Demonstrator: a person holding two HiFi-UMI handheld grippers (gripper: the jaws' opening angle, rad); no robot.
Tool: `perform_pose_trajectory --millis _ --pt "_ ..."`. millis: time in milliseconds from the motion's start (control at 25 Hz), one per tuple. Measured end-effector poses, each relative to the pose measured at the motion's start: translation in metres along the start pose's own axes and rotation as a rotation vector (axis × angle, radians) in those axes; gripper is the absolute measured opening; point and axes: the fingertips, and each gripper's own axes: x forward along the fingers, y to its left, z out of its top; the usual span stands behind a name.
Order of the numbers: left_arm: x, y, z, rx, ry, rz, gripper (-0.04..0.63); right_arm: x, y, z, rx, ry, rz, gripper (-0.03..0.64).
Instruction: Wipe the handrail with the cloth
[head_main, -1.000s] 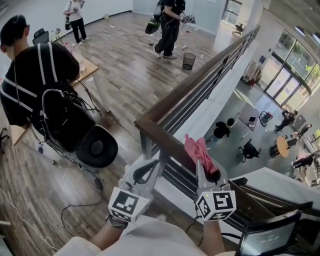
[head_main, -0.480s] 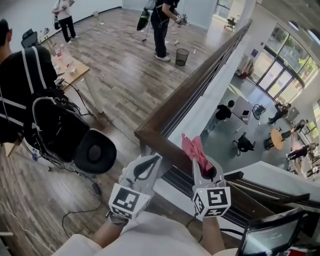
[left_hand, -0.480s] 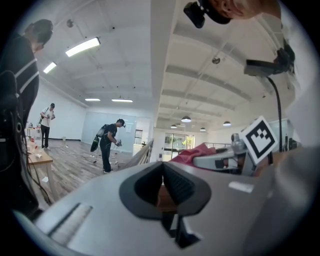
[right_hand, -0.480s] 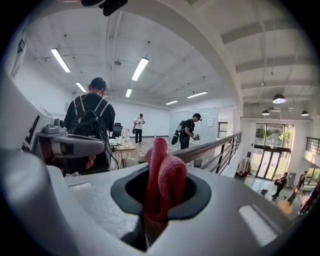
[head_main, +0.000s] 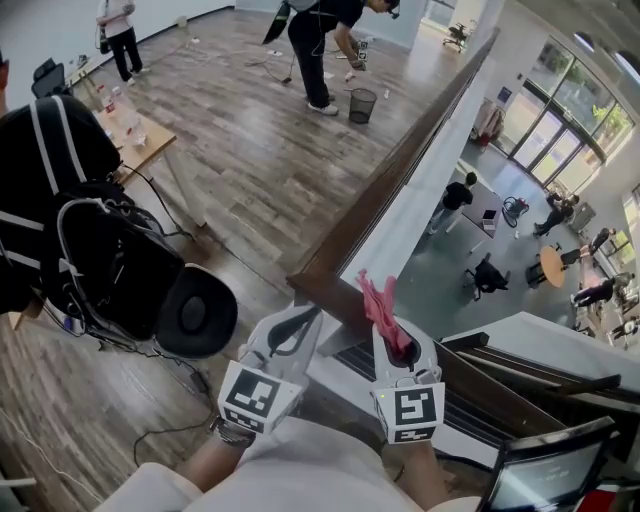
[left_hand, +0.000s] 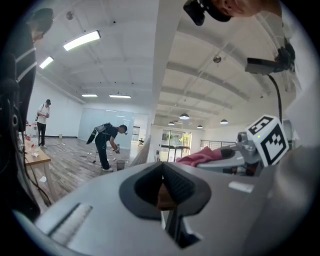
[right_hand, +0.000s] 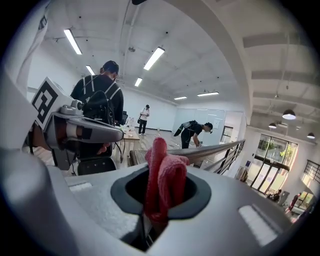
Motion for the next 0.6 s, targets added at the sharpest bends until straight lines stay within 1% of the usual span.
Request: perform_pose_trajectory --millis 40,200,440,600 --pt "0.002 0.003 -0.002 -0.006 0.005 -0.008 0.006 0.002 0.002 -0.002 0.013 0.004 -0.003 0.061" --pt "0.004 0.005 -0.013 0.019 0.038 -0.043 0.006 0.003 0.010 -0.009 0.044 0.021 0.001 0.061" --pt "0.003 0.013 -0.013 0.005 0.040 -0.044 0.006 0.009 0.023 -0.012 0.071 0.044 0.035 0.061" --pt "0.005 0.013 -0.023 0.000 0.061 -0.075 0.006 0.018 0.031 -0.016 0.078 0.057 0.047 0.061"
